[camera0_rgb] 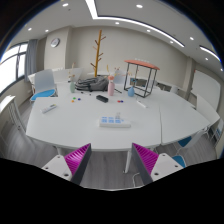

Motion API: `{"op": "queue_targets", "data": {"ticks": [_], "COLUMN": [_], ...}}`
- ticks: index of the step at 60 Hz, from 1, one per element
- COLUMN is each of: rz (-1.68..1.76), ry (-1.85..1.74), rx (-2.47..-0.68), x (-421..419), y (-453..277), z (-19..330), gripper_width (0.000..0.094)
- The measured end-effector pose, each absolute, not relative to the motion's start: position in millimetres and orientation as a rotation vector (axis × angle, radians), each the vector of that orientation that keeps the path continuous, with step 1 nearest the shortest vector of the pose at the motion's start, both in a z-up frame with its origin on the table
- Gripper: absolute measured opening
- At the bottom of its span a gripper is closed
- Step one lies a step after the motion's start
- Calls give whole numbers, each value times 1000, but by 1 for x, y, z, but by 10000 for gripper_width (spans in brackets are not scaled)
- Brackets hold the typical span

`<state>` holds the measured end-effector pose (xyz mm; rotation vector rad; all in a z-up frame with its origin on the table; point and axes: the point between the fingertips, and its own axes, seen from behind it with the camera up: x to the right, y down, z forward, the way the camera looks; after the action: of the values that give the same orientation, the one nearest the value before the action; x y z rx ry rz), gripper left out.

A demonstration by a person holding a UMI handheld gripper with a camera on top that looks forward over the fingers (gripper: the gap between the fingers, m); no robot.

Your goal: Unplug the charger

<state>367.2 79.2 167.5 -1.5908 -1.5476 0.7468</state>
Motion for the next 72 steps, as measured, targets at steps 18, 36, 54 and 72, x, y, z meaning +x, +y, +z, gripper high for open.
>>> {"op": "queue_targets", "data": {"ticks": [18,36,54,72], "rz": [836,895,915,875], "ry": [-1468,-1472,-1521,-1515], "rx": [-1545,-1518,-1579,-1597], "x": [244,85,-18,-45], "y": [128,156,165,171], "z": [132,62,2,-8], "gripper_width": [854,852,854,130]}}
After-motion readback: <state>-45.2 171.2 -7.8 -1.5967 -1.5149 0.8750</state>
